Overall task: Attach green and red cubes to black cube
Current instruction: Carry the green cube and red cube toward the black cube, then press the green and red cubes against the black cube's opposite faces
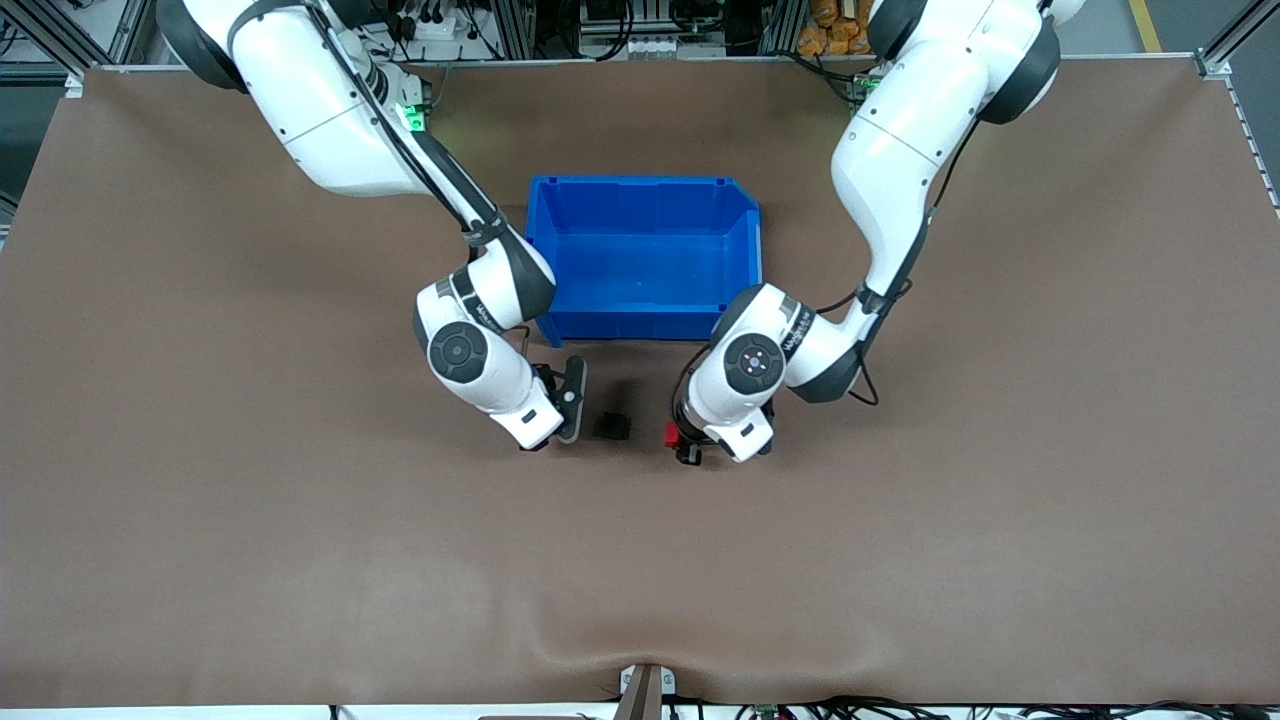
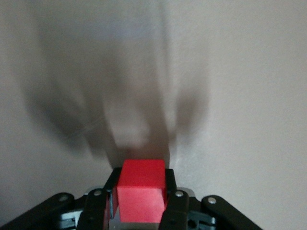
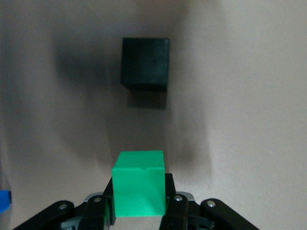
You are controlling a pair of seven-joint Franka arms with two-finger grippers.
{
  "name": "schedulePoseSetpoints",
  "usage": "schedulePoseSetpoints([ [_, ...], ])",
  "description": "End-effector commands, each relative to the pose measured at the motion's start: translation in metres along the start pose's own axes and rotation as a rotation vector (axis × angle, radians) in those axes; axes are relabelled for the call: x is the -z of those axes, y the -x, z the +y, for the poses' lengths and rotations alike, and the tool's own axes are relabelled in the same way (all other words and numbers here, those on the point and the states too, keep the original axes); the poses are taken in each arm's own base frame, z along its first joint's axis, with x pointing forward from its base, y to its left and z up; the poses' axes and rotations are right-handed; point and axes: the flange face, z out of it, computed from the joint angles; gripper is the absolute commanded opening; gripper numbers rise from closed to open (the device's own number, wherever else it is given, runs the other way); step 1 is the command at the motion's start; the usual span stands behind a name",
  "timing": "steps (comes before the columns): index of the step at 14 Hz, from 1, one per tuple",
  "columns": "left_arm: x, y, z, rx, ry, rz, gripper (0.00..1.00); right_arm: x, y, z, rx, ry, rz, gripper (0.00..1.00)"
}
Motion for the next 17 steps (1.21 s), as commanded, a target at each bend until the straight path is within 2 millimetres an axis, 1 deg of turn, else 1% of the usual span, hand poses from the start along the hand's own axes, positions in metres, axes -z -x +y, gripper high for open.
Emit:
schedulePoseSetpoints([
  [1, -0.023, 0.016, -0.011, 0.045, -0.015, -0.011, 0.0, -0.004, -0.01, 0.005, -0.009, 0.002, 0.001, 0.0],
  [2, -0.028, 0.021, -0.015, 0.049, -0.015, -0.013, 0.0, -0.004, -0.012, 0.007, -0.007, 0.006, 0.003, 0.0],
  [5, -0.032, 0.03, -0.017, 0.071, 0.028, -0.043, 0.0, -0.006, -0.022, 0.006, -0.017, 0.01, 0.01, 0.0],
  [8, -0.031, 0.033, -0.016, 0.095, 0.054, -0.063, 0.0, -0.012, -0.031, 0.006, -0.025, 0.012, 0.015, 0.0],
  [9, -0.031, 0.038, -0.018, 0.096, 0.061, -0.071, 0.0, -0.013, -0.036, 0.005, -0.032, 0.013, 0.017, 0.0],
  [13, -0.034, 0.04, -0.02, 0.105, 0.067, -0.076, 0.0, -0.023, -0.051, -0.002, -0.041, 0.013, 0.017, 0.0],
  [14, -0.034, 0.04, -0.02, 0.104, 0.068, -0.075, 0.0, -0.023, -0.052, -0.003, -0.038, 0.014, 0.015, 0.03],
  [15, -0.032, 0.04, -0.019, 0.105, 0.069, -0.076, 0.0, -0.023, -0.052, -0.003, -0.038, 0.014, 0.015, 0.32],
  [16, -0.033, 0.039, -0.019, 0.104, 0.068, -0.075, 0.0, -0.023, -0.051, -0.002, -0.04, 0.014, 0.015, 0.99],
  [17, -0.032, 0.039, -0.018, 0.106, 0.069, -0.077, 0.0, -0.023, -0.05, -0.002, -0.039, 0.015, 0.014, 1.0],
])
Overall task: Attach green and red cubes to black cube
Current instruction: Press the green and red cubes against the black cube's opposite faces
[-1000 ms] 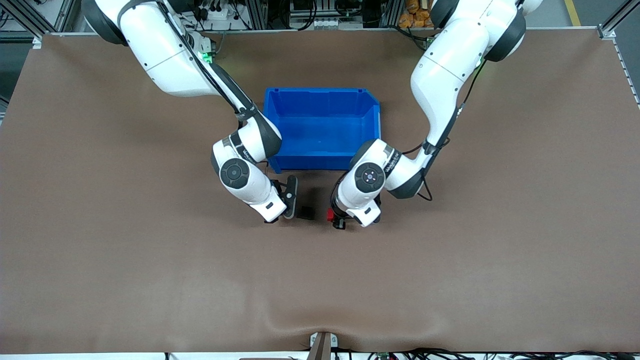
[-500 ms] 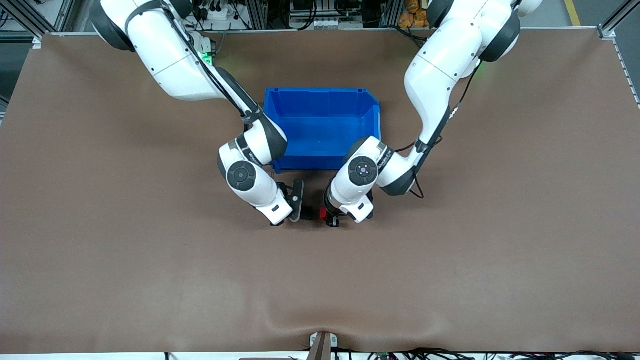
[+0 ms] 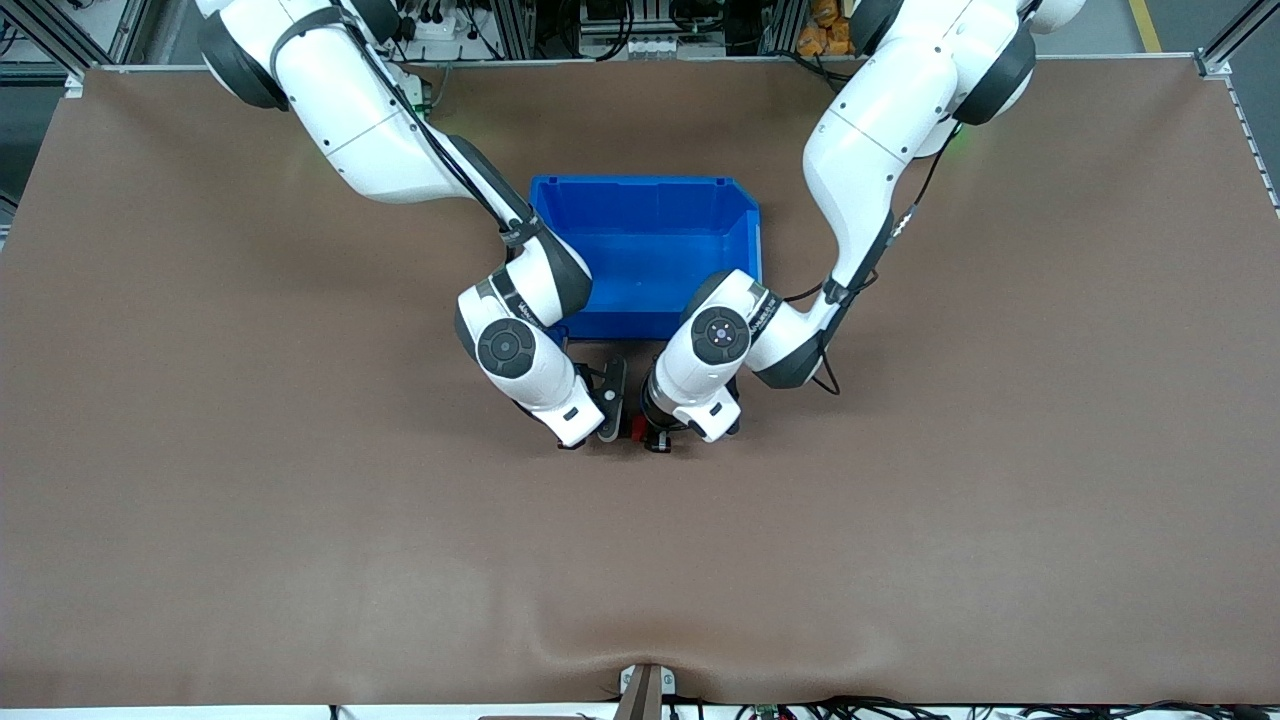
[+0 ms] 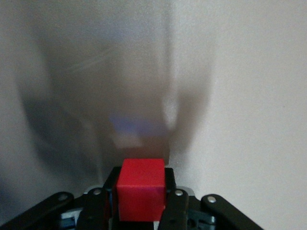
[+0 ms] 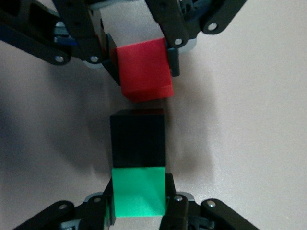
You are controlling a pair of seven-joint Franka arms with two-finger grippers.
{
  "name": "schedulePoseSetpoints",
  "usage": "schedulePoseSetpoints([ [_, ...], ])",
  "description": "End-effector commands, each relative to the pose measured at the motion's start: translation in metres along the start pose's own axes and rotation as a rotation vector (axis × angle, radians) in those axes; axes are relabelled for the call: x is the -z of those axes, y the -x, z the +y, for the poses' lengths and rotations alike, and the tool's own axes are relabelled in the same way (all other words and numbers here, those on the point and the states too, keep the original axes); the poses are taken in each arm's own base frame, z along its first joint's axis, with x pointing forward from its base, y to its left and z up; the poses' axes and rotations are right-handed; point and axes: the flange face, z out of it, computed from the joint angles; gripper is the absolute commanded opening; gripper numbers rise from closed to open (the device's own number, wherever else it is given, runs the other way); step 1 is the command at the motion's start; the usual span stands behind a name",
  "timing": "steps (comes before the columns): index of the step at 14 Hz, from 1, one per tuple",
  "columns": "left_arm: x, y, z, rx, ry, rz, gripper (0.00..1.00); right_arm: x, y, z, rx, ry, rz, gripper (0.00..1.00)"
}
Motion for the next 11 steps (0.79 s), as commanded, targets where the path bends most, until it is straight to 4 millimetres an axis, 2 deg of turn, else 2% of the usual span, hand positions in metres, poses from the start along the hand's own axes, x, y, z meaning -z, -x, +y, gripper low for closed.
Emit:
schedulePoseSetpoints([
  [1, -0.022, 0.0, -0.004, 0.032, -0.004, -0.015, 0.0, -0.006, -0.002, 0.004, -0.015, 0.0, -0.009, 1.0],
  [5, -0.022, -0.001, -0.003, 0.032, -0.003, -0.014, 0.0, 0.005, 0.004, 0.012, -0.025, 0.002, -0.009, 1.0],
  [9, -0.02, -0.002, -0.002, 0.024, -0.001, -0.015, 0.02, 0.03, 0.022, 0.028, -0.055, -0.013, -0.02, 1.0],
  [10, -0.018, -0.003, -0.001, 0.022, 0.001, -0.015, 0.23, 0.041, 0.027, 0.032, -0.064, -0.02, -0.025, 1.0],
  [11, -0.016, -0.003, -0.001, 0.006, 0.004, -0.009, 0.6, 0.054, 0.031, 0.035, -0.073, -0.027, -0.033, 1.0],
])
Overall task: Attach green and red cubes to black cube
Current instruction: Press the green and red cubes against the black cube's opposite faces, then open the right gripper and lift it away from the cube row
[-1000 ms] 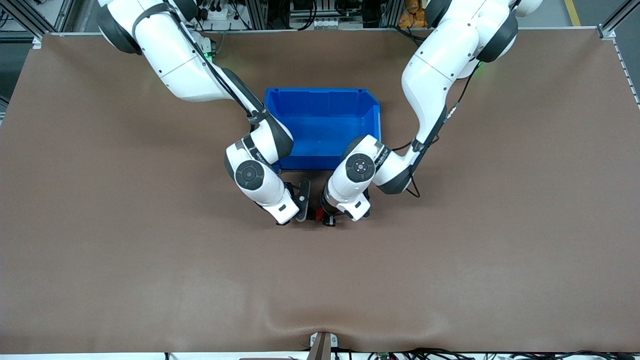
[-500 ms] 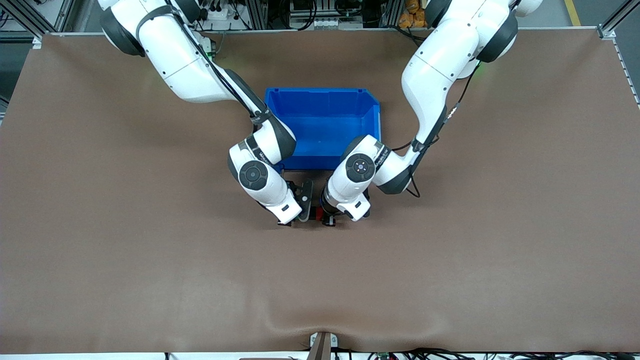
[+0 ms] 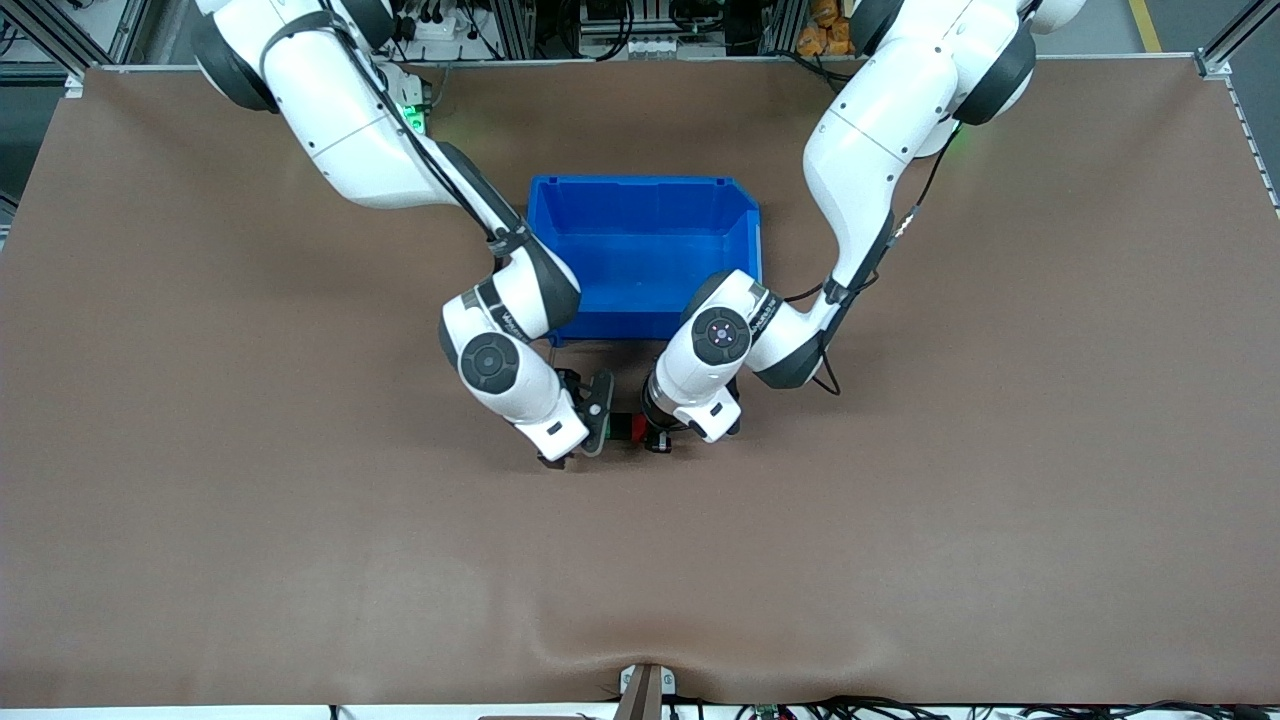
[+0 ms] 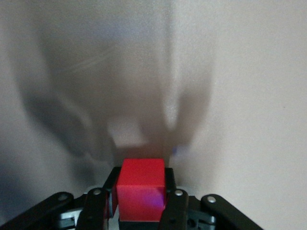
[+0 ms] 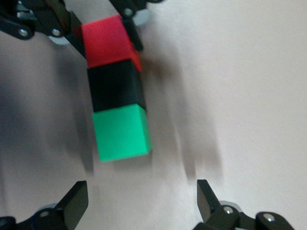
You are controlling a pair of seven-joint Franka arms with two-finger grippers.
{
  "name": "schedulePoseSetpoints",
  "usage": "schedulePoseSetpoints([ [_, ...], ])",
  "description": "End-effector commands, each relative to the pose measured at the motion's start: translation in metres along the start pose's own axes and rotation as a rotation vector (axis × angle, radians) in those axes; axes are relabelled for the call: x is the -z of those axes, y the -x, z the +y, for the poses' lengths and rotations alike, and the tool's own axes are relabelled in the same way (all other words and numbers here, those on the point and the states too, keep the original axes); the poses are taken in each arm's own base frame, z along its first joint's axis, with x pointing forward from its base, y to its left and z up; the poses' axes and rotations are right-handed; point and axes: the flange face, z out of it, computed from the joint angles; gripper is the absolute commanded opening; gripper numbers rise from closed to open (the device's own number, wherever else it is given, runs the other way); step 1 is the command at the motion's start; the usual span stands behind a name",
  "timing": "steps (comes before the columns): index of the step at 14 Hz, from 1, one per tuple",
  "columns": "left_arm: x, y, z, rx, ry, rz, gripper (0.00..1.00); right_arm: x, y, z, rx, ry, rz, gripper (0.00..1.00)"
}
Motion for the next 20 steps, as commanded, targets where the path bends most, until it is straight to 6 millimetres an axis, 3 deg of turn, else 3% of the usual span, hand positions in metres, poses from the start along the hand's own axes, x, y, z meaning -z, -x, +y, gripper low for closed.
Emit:
schedulePoseSetpoints([
  [1, -0.015, -0.002, -0.001, -0.018, 0.003, -0.007, 0.86, 0.046, 0.017, 0.012, -0.04, -0.018, -0.01, 1.0],
  [2, -0.012, -0.001, 0.0, -0.038, 0.004, -0.006, 1.0, 0.06, 0.026, 0.019, -0.055, -0.023, -0.016, 1.0],
  [5, 0.011, 0.007, 0.004, -0.08, 0.024, -0.006, 1.0, 0.105, 0.068, 0.047, -0.129, -0.012, -0.014, 1.0],
  [8, 0.043, 0.008, 0.011, -0.113, 0.012, 0.034, 1.0, 0.151, 0.133, 0.083, -0.233, 0.025, 0.004, 1.0],
  [11, 0.073, 0.01, 0.015, -0.17, -0.005, 0.062, 1.0, 0.199, 0.194, 0.101, -0.411, 0.044, -0.007, 1.0],
  [14, 0.107, 0.001, 0.026, -0.211, -0.021, 0.077, 1.0, 0.258, 0.245, 0.104, -0.638, 0.079, -0.042, 1.0],
  [18, 0.138, -0.006, 0.033, -0.241, -0.035, 0.095, 1.0, 0.323, 0.265, 0.081, -0.93, 0.072, -0.062, 1.0],
  [20, 0.154, -0.011, 0.037, -0.235, -0.038, 0.102, 1.0, 0.362, 0.29, 0.07, -1.021, 0.088, -0.064, 1.0],
])
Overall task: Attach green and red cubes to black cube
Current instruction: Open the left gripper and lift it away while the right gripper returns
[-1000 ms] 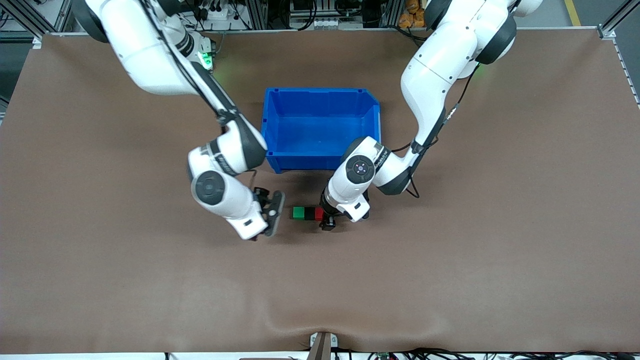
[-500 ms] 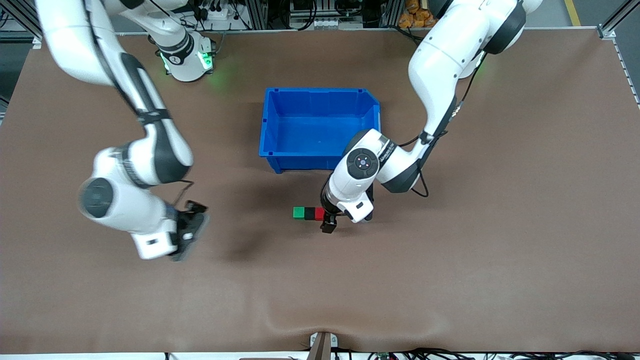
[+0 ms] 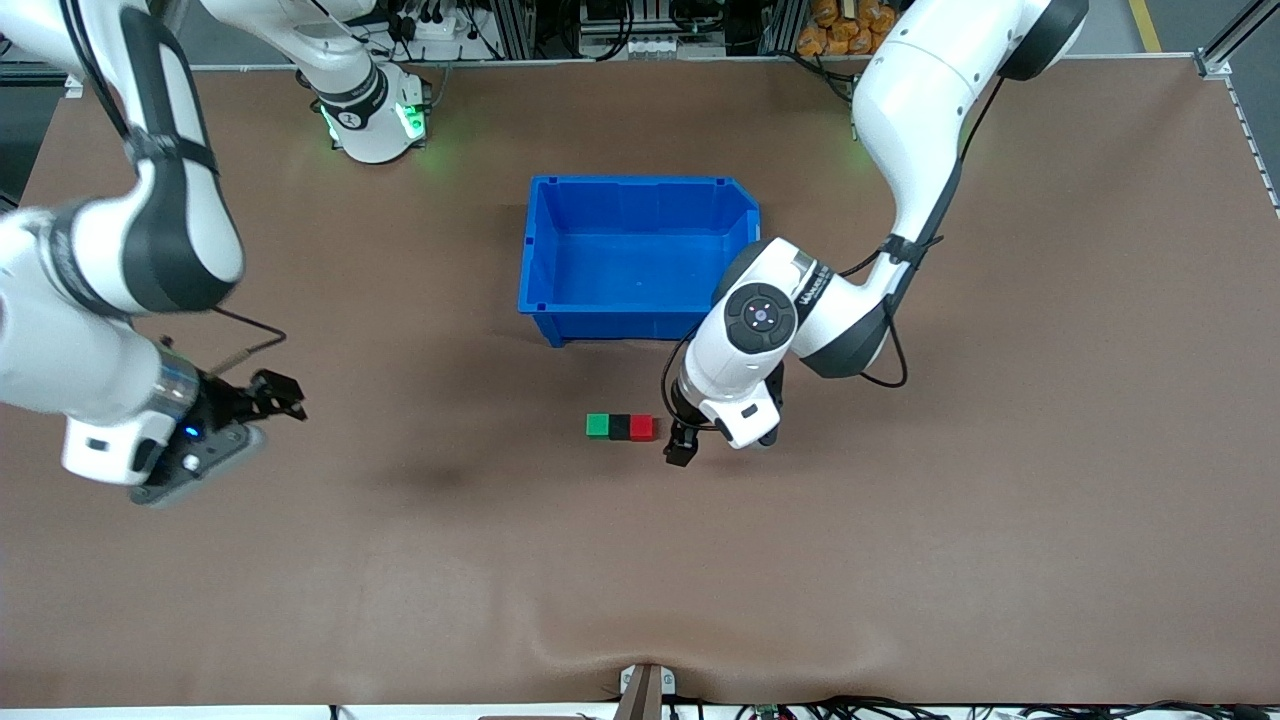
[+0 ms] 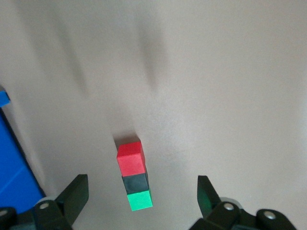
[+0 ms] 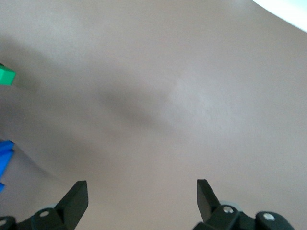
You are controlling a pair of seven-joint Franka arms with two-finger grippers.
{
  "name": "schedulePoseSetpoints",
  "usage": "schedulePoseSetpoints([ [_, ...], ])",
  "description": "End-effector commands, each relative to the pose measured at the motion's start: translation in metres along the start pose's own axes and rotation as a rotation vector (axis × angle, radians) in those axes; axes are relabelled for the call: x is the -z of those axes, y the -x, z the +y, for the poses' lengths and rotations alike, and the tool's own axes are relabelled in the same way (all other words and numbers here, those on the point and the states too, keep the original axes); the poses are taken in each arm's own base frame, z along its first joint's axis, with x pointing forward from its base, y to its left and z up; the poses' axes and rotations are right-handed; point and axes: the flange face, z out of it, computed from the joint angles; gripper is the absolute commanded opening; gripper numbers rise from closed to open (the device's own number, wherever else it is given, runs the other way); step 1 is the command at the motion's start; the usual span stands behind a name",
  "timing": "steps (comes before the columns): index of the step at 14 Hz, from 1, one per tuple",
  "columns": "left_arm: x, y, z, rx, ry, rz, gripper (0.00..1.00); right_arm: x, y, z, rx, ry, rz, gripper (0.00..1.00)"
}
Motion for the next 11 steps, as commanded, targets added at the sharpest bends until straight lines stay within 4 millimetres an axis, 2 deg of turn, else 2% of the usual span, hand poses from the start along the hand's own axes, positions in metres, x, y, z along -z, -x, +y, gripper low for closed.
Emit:
schedulePoseSetpoints([
  [1, 0.025, -0.009, -0.003, -0.026, -0.019, 0.024, 1.0, 0.05, 0.039, 0.016, -0.115, 0.018, 0.005, 1.0],
  [3, 0.043, -0.013, -0.005, -0.046, -0.041, 0.038, 1.0, 0.075, 0.07, 0.04, -0.178, 0.021, -0.012, 1.0],
  [7, 0.089, -0.049, -0.006, -0.152, -0.111, 0.07, 1.0, 0.118, 0.129, 0.061, -0.314, -0.019, -0.071, 1.0],
  [8, 0.101, -0.057, -0.008, -0.193, -0.133, 0.079, 1.0, 0.12, 0.136, 0.062, -0.354, -0.031, -0.095, 1.0],
  [11, 0.146, -0.082, -0.019, -0.333, -0.202, 0.089, 1.0, 0.143, 0.159, 0.055, -0.413, -0.045, -0.109, 1.0],
])
